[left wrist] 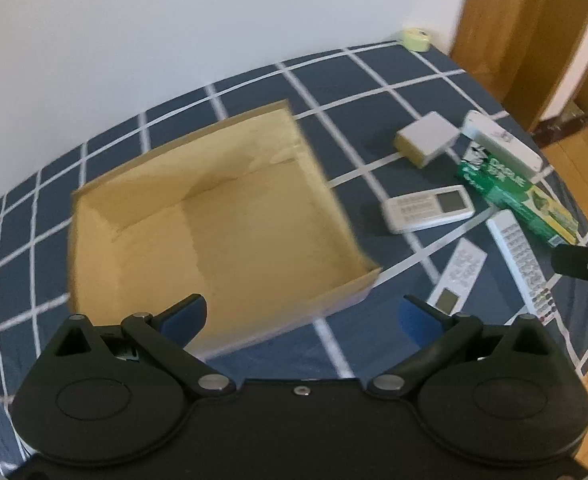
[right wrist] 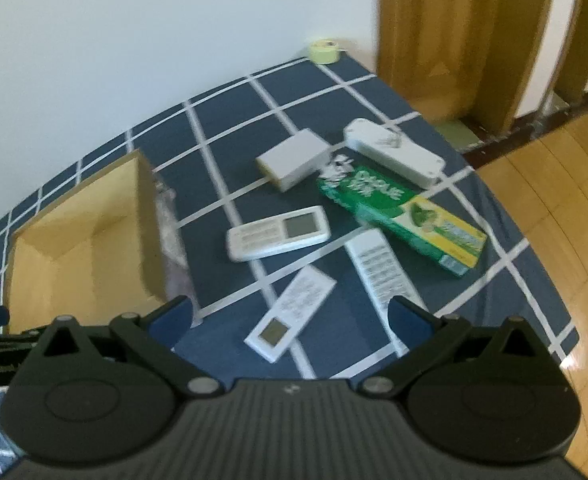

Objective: Organize objects
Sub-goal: 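Move the left tool toward the green DARLIE toothpaste box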

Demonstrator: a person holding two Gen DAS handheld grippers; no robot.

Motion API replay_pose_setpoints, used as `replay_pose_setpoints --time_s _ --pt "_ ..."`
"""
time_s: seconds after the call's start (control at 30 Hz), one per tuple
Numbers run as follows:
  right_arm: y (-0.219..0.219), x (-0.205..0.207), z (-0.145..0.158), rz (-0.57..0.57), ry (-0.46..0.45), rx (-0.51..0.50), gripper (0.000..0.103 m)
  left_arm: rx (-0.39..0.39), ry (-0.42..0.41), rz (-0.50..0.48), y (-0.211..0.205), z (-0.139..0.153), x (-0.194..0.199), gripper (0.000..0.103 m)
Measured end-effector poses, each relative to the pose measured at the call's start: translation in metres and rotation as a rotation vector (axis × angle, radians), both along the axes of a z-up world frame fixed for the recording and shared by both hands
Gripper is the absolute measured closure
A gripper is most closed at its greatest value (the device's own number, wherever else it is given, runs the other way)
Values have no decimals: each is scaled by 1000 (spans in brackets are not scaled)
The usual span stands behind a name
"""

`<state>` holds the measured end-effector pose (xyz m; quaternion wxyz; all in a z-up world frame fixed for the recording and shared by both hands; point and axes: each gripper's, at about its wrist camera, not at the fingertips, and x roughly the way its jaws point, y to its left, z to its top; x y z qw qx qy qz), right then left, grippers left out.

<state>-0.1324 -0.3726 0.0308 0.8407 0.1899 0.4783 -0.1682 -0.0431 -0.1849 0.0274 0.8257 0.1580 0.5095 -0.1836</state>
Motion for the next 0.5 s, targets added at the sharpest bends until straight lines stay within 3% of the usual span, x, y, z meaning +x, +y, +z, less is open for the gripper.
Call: replay_pose_setpoints --time_s 0.5 --pt "-100 -9 -29 -211 27 71 0 67 36 -226 -122 -25 23 0"
